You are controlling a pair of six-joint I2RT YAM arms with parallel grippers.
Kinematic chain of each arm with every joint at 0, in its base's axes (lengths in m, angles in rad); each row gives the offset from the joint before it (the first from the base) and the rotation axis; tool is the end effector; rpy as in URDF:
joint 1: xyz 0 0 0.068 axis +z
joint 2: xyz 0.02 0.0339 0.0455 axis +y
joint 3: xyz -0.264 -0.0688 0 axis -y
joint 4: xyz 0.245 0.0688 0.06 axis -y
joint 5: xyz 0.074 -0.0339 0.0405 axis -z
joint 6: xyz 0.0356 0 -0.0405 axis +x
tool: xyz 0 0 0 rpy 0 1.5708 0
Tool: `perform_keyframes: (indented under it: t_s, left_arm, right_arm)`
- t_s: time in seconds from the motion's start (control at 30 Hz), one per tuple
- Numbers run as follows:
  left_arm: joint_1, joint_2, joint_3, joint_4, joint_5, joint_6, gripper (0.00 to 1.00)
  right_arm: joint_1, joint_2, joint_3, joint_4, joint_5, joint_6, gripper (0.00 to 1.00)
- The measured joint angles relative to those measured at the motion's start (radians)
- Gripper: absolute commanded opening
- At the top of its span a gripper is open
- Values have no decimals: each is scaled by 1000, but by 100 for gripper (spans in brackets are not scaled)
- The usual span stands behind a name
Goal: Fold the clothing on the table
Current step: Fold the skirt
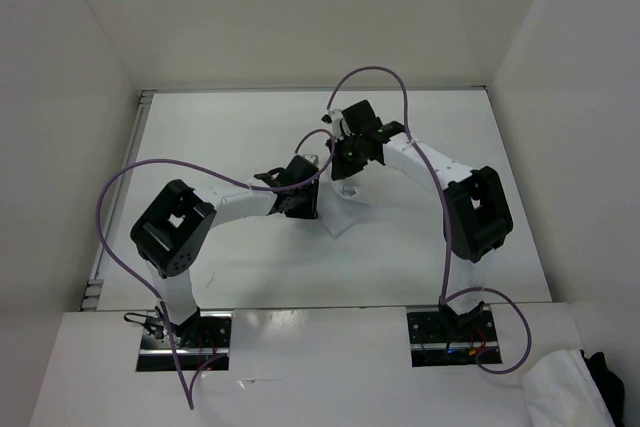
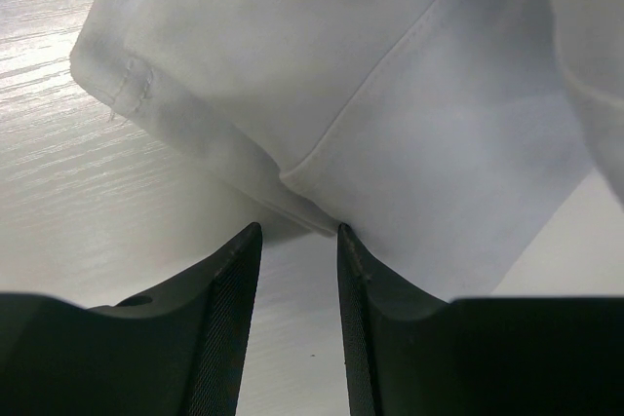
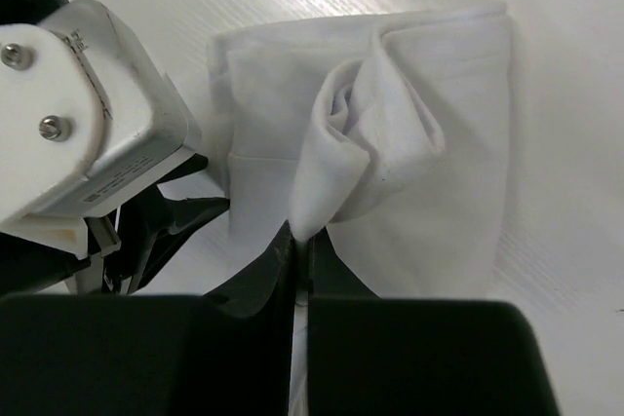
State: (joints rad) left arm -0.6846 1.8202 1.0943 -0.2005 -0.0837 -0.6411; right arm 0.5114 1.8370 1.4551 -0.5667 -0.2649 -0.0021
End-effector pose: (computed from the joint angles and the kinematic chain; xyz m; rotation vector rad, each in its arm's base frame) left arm 0.2916 -0.2342 0.1641 0.0198 2.5492 -0.4395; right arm 0.3463 0.2050 0.2445 -0.7542 2.4420 0.5361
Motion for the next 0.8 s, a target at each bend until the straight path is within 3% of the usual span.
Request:
perform_keyframes:
  t_s: [0.07, 0.13, 0.27, 0.3, 0.43, 0.47, 0.6, 0.7, 0.73, 0.8]
  left_arm:
    - [0, 0, 0, 0, -1, 0, 45]
    - [-1, 0, 0, 0, -2, 0, 45]
    - [-1, 0, 0, 0, -2, 0, 45]
    - [-1, 0, 0, 0, -3, -1, 45]
    - [4, -1, 0, -12, -26, -20, 45]
    - [5, -2, 0, -14, -28, -21, 45]
    - [0, -16, -1, -47, -45, -22, 45]
    - [-2, -74, -8, -114, -69, -30, 45]
    - [-2, -111, -13, -134, -76, -39, 45]
    - [-2, -211, -21, -171, -85, -48, 45]
  right_arm:
    - [6, 10, -8, 2, -14, -2, 3]
    - [13, 26, -9, 4, -42, -6, 18]
    - [19, 53, -9, 5, -138, -23, 33]
    - [19, 55, -10, 5, -174, -35, 50]
    - [-8, 53, -16, -12, -311, -88, 75]
    - [-25, 52, -22, -13, -367, -95, 76]
    - [-135, 43, -23, -28, -533, -139, 73]
    - [-221, 31, -26, -43, -573, -184, 40]
    - [-243, 26, -36, -47, -575, -199, 20]
    - [-263, 10, -75, -56, -575, -224, 8]
